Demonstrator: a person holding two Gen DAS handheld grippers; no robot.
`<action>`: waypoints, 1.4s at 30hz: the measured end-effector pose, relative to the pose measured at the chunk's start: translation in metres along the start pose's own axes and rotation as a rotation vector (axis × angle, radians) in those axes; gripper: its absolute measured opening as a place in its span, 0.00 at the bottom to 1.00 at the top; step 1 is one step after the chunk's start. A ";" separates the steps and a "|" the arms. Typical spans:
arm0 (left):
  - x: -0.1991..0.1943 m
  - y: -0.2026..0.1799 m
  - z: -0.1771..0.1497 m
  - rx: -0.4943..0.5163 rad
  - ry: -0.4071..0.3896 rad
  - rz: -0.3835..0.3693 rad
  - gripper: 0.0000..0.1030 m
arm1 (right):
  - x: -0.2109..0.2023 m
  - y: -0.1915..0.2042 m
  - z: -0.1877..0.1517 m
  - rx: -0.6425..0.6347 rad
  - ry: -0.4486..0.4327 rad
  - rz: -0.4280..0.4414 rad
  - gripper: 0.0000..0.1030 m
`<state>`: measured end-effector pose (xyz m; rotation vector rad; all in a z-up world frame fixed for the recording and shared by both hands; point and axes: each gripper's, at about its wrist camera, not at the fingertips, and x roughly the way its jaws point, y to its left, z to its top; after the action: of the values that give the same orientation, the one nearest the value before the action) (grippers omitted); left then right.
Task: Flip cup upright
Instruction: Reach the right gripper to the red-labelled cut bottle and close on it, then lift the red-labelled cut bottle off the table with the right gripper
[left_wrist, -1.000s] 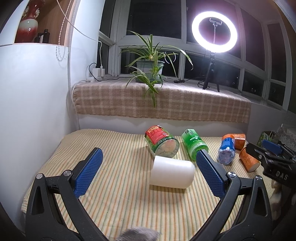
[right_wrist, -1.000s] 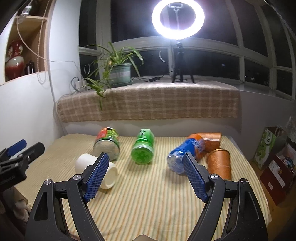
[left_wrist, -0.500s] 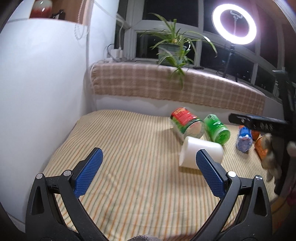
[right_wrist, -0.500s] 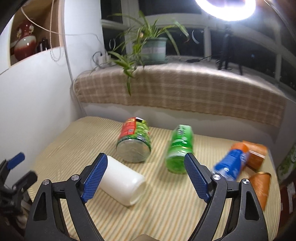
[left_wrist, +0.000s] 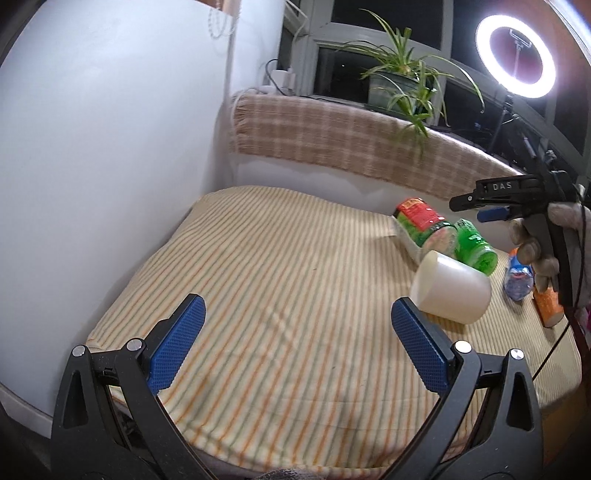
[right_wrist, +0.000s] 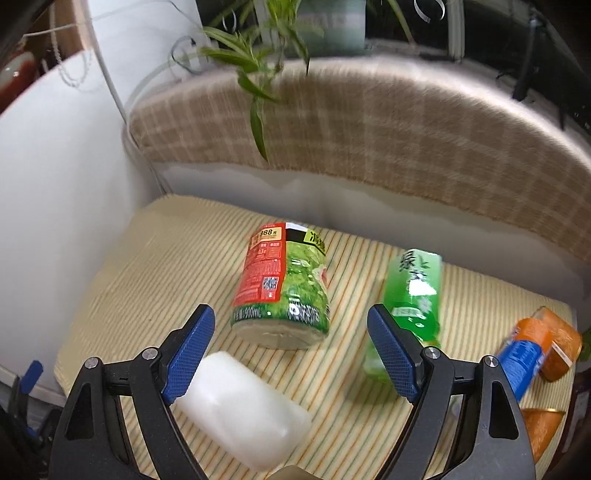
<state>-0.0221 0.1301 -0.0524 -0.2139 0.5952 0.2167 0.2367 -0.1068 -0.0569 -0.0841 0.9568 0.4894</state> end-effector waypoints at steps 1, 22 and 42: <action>-0.001 0.003 0.000 -0.007 -0.001 0.003 0.99 | 0.007 -0.001 0.004 0.006 0.024 0.009 0.82; -0.005 0.026 0.000 -0.054 -0.007 0.046 0.99 | 0.099 0.013 0.030 0.023 0.252 -0.016 0.82; -0.008 0.028 0.001 -0.051 -0.016 0.049 0.99 | 0.082 0.010 0.026 0.015 0.179 0.001 0.81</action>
<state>-0.0354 0.1560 -0.0512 -0.2468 0.5798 0.2809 0.2915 -0.0609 -0.1065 -0.1159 1.1357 0.4810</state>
